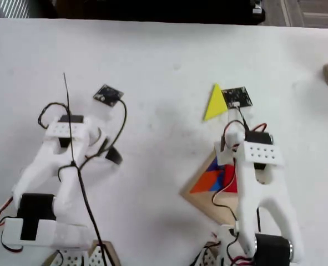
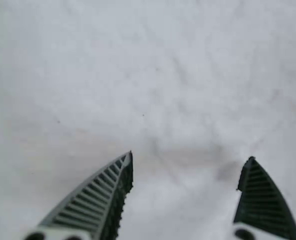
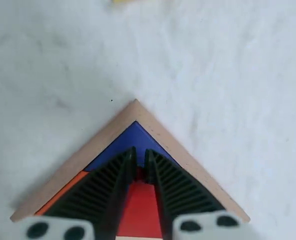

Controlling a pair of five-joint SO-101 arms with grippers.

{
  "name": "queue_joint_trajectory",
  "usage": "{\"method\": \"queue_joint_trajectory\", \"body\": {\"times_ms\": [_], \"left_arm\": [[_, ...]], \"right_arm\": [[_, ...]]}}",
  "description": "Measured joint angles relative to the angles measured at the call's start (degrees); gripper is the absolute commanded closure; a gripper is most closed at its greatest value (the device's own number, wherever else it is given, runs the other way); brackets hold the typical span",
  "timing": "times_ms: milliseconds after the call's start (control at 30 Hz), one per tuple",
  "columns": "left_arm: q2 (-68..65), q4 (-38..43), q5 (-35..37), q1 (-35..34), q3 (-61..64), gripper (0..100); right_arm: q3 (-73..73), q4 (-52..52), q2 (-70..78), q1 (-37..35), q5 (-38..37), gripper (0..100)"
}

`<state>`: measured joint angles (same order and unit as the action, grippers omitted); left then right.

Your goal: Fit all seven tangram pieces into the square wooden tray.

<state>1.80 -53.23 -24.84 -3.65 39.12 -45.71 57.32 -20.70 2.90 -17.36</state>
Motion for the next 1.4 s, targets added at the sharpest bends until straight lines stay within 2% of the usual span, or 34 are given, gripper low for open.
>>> {"method": "queue_joint_trajectory", "body": {"times_ms": [133,333,533,700,967,1400], "left_arm": [[0.00,0.00,0.00,0.00,0.00,67],[0.00,0.00,0.00,0.00,0.00,67],[0.00,0.00,0.00,0.00,0.00,67],[0.00,0.00,0.00,0.00,0.00,67],[0.00,0.00,0.00,0.00,0.00,67],[0.00,0.00,0.00,-0.09,0.00,67]], "right_arm": [[0.88,0.26,2.29,0.26,-0.09,85.0],[2.02,0.26,3.08,0.62,-0.09,91.1],[2.29,2.99,0.53,0.88,-0.09,92.2],[4.04,5.89,-4.22,8.09,-0.18,98.5],[1.05,5.80,-2.02,19.08,-6.95,98.1],[0.09,3.25,9.58,20.84,-9.05,98.1]]}}
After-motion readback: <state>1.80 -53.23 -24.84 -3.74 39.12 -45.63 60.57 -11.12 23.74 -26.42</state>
